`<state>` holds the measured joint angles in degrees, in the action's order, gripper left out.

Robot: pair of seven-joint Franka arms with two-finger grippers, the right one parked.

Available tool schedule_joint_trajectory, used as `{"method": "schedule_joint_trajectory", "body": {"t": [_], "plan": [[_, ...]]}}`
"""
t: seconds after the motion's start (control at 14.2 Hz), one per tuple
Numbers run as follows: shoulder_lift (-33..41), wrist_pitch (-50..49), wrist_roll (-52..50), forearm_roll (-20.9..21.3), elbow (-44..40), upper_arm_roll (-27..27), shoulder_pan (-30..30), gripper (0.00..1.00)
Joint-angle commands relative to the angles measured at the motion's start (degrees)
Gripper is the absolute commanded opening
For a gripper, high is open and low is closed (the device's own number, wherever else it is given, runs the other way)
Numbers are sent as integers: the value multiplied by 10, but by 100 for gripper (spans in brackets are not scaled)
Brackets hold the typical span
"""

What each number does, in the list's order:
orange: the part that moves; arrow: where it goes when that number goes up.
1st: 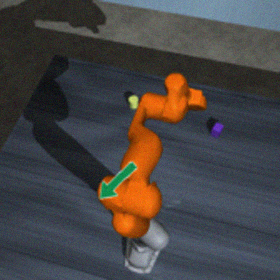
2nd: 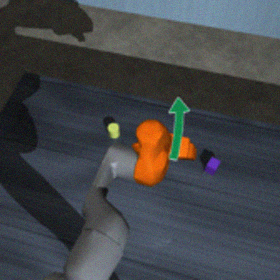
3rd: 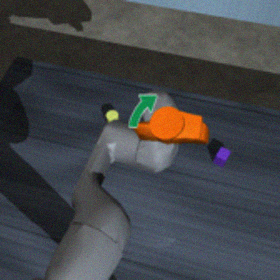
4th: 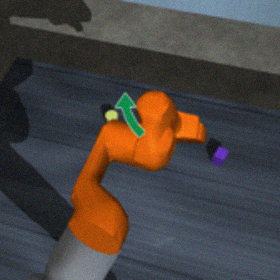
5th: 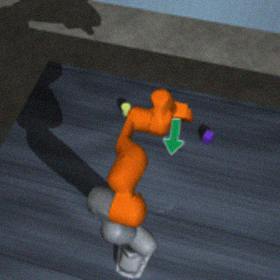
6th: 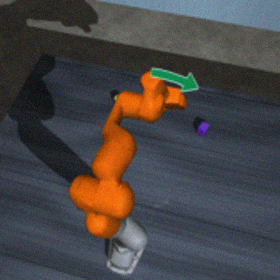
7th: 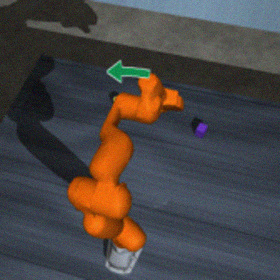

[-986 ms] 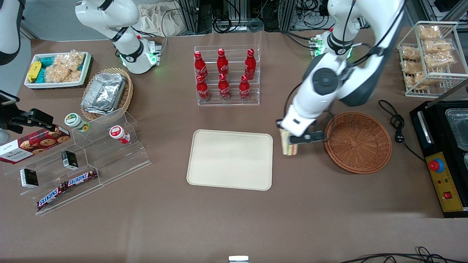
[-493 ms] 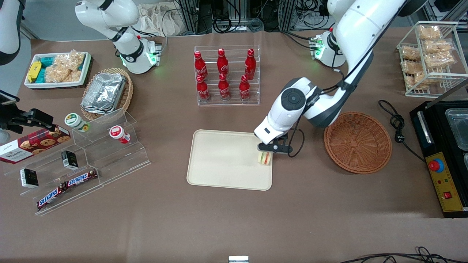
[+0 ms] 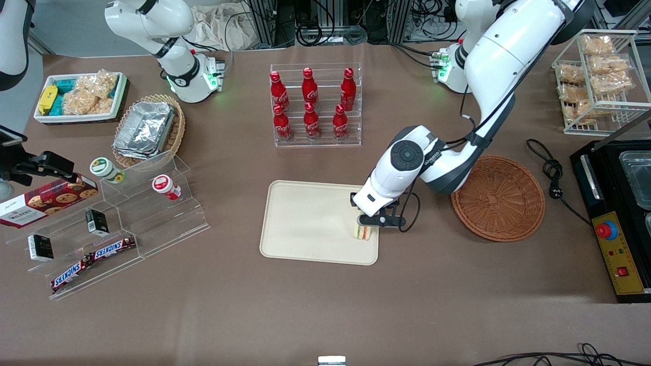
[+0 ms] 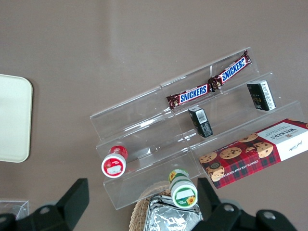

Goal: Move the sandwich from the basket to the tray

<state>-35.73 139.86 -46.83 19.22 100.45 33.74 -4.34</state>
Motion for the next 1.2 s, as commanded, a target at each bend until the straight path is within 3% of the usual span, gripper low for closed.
{"method": "schedule_joint_trajectory", "body": {"t": [0.0,0.21,0.35,0.42,0.49,0.63,0.77,0.99,1.13], "plan": [[71,-20,-55,6,-3,-4,13,99],[139,-115,-39,-21,-3,17,86,99],[194,-170,43,-103,-5,29,142,99],[220,-220,99,-159,-26,26,153,99],[232,-285,137,-189,-58,16,153,99],[243,-435,170,-202,-130,-44,141,99],[267,-526,230,-203,-164,-109,118,99],[324,-571,285,-202,-141,-231,54,99],[331,-584,294,-195,-144,-256,33,99]]}}
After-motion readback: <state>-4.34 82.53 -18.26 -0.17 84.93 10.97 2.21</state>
